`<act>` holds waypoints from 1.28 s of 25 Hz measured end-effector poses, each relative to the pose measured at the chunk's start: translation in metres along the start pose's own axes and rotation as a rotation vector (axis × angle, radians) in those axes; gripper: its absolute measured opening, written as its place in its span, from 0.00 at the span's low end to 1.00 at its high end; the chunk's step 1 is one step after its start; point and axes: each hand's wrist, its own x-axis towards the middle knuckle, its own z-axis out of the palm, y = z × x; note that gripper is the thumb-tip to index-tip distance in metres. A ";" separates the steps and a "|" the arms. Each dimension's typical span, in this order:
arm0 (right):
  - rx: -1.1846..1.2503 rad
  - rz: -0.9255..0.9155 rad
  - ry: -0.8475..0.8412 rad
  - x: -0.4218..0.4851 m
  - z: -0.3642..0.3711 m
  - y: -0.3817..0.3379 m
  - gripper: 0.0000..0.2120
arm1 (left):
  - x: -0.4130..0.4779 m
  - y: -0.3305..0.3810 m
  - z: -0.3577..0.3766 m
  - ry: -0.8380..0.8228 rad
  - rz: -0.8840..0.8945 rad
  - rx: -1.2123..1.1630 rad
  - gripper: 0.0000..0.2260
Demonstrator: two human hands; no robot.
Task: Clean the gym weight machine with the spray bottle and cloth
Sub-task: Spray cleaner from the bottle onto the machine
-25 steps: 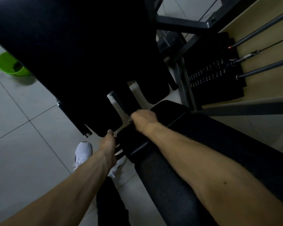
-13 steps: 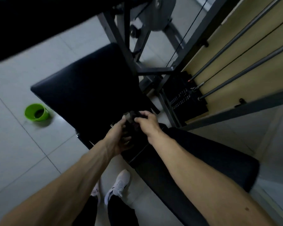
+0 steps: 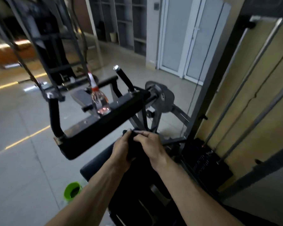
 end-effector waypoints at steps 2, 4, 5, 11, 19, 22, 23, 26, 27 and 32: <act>0.068 -0.009 -0.081 0.013 0.018 -0.022 0.10 | 0.014 0.041 -0.016 0.114 0.176 0.026 0.12; 0.020 -0.047 -0.065 0.040 0.041 -0.037 0.09 | 0.032 0.087 -0.033 0.194 0.306 0.035 0.08; -0.015 -0.072 -0.039 0.056 0.054 -0.043 0.07 | 0.045 0.108 -0.044 0.223 0.355 0.034 0.07; -0.260 -0.237 0.011 0.150 0.135 -0.074 0.17 | 0.139 0.180 -0.099 0.353 0.394 0.187 0.07; -0.466 -0.310 0.161 0.242 0.172 -0.056 0.39 | 0.214 0.181 -0.100 0.180 0.239 0.272 0.07; -0.632 -0.415 0.382 0.233 0.140 -0.053 0.33 | 0.211 0.170 -0.073 0.023 0.266 0.342 0.07; -0.635 -0.425 0.445 0.227 0.126 -0.053 0.30 | 0.207 0.164 -0.064 -0.047 0.270 0.382 0.08; -0.557 -0.343 0.576 0.204 0.075 -0.035 0.25 | 0.192 0.134 -0.033 -0.274 0.202 0.513 0.07; -0.501 -0.295 0.589 0.196 0.059 -0.023 0.24 | 0.191 0.120 -0.026 -0.317 0.156 0.542 0.07; -0.384 -0.128 0.571 0.163 0.006 0.087 0.10 | 0.186 0.030 -0.035 -0.217 -0.072 0.703 0.05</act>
